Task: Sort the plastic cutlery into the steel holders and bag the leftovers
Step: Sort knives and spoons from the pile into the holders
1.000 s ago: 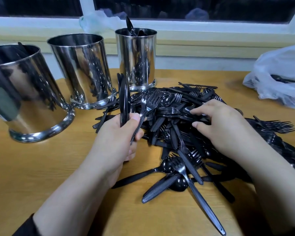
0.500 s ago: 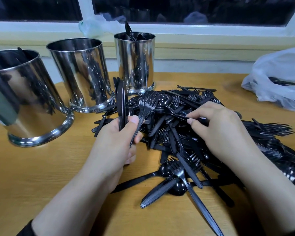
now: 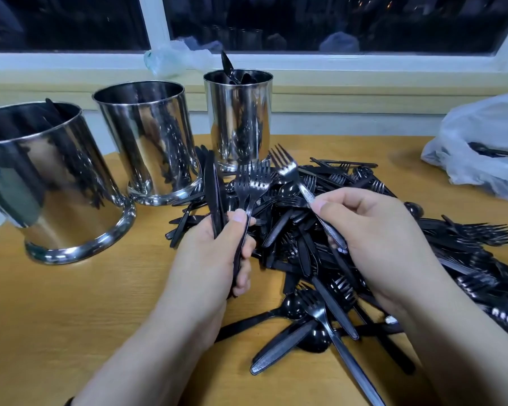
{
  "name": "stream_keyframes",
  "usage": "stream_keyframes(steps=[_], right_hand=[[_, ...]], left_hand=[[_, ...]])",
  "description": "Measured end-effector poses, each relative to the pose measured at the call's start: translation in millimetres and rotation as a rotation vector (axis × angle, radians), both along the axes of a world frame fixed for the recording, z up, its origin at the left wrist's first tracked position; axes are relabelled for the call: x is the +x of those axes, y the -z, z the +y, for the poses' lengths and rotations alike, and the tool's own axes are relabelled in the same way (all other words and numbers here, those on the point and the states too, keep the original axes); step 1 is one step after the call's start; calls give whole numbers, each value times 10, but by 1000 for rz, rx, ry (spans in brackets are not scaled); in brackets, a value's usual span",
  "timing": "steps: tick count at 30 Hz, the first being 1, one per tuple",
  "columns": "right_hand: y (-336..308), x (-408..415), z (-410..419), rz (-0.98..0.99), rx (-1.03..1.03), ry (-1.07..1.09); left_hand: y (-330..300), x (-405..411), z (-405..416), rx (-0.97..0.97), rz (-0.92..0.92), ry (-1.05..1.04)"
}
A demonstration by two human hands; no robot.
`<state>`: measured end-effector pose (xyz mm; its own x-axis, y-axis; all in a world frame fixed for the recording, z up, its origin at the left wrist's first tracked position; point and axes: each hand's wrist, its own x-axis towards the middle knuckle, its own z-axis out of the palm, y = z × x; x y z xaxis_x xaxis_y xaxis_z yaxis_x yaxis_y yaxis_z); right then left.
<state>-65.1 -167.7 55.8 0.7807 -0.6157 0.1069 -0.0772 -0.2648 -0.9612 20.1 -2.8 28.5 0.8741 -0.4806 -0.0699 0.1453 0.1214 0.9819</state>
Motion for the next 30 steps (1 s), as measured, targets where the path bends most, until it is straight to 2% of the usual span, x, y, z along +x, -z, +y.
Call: stream_keyframes(steps=[5, 10, 16, 21, 23, 26, 30], right_hand=[[0, 4, 73, -4, 143, -65], [68, 65, 257, 49, 167, -161], [96, 95, 291, 154, -116, -176], [63, 79, 348, 180, -222, -218], [11, 60, 309, 164, -292, -229], [-98, 6, 29, 153, -415, -97], [-99, -105, -490, 257, -585, 75]], left_hand=[[1, -13, -21, 30, -13, -9], [-10, -35, -52, 36, 9, 25], [-23, -85, -43, 90, 1, 104], [-4, -62, -33, 142, -66, 101], [0, -55, -30, 101, 4, 96], [-6, -43, -22, 67, 86, 106], [4, -46, -21, 71, 91, 119]])
